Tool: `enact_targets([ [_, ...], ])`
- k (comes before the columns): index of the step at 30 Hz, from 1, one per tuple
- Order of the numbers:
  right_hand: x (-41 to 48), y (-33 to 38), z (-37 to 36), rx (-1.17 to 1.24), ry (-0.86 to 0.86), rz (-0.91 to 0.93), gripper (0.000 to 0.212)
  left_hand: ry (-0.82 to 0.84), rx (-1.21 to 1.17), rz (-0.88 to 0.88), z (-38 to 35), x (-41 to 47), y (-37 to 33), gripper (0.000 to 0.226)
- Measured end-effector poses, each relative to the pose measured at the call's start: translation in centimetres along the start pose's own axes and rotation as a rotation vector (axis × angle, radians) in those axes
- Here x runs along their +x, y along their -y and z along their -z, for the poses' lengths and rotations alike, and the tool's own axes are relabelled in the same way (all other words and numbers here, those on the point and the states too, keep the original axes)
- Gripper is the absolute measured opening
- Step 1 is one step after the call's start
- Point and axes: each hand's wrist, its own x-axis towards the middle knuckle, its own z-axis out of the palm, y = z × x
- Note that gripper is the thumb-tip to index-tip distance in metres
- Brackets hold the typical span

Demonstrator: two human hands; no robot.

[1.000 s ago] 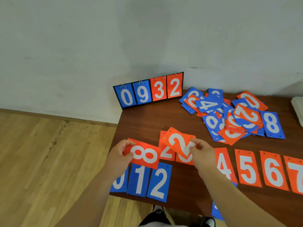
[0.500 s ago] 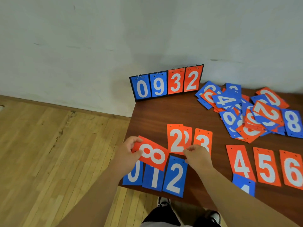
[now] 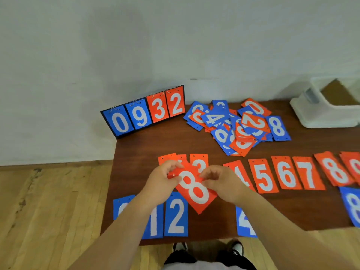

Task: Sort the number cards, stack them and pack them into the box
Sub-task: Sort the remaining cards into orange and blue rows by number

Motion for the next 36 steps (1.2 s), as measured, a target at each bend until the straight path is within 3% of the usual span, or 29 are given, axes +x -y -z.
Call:
enact_targets([
  [3, -2.0, -2.8, 2.8, 0.137, -0.184, -0.053, 0.017, -0.077, -0.073, -0.005, -4.7, 1.5, -1.9, 0.034],
  [10, -6.4, -10.2, 9.0, 0.264, -0.411, -0.127, 0.015, 0.137, 0.078, -0.065, -17.2, 1.7, -5.0, 0.031],
  [15, -8.8, -16.2, 15.5, 0.272, -0.454, -0.162, 0.012, 0.173, 0.161, -0.057, -26.0, 1.9, -8.6, 0.029],
  [25, -14.1, -27.6, 33.0, 0.162, -0.415, -0.14, 0.015, 0.073, 0.193, -0.042, -45.1, 1.5, -17.9, 0.029],
  [36, -9.8, -32.1, 42.2, 0.016, -0.482, -0.18, 0.017, 0.061, 0.286, -0.016, -54.2, 7.4, -23.3, 0.027],
])
